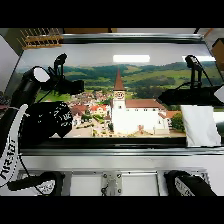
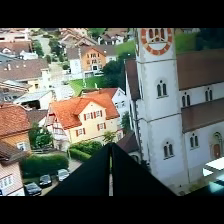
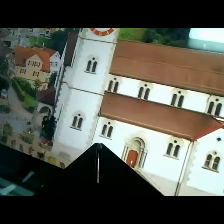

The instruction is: Fold the clothes and pants, and hang the long-sleeved shirts on hangers.

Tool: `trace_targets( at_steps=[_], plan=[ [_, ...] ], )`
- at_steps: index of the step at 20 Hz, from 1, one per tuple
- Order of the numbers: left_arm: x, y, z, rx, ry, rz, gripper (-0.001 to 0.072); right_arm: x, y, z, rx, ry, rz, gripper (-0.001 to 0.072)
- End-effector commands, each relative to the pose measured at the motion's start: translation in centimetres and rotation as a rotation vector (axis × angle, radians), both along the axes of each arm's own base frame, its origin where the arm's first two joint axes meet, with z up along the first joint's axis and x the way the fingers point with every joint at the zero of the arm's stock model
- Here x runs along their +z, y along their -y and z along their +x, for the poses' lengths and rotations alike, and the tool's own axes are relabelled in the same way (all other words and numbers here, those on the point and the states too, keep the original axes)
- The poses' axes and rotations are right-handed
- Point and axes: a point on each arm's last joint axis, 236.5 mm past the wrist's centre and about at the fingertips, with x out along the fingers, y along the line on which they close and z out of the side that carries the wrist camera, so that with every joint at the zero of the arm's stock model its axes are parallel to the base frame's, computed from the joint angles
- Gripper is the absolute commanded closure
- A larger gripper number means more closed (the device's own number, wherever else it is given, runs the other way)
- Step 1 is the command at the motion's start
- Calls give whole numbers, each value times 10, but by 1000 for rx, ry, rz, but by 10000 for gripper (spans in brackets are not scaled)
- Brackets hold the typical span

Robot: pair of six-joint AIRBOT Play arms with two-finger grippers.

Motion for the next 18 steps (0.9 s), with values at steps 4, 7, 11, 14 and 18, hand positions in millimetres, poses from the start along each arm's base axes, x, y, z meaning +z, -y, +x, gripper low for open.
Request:
trace_targets(
  at_steps=[4,7,11,14,18],
  plan=[
    [0,-1,0,2,0,0,703,0,0,0,1,-1,0,689],
    [0,-1,0,2,0,0,703,0,0,0,1,-1,1,689],
    [0,0,0,2,-1,0,703,0,0,0,1,-1,1,689],
    [-1,-1,-1,0,-7,2,703,0,0,0,1,-1,1,689],
    [14,-62,1,-38,12,238,-6,0,0,0,1,-1,1,689]
  ],
)
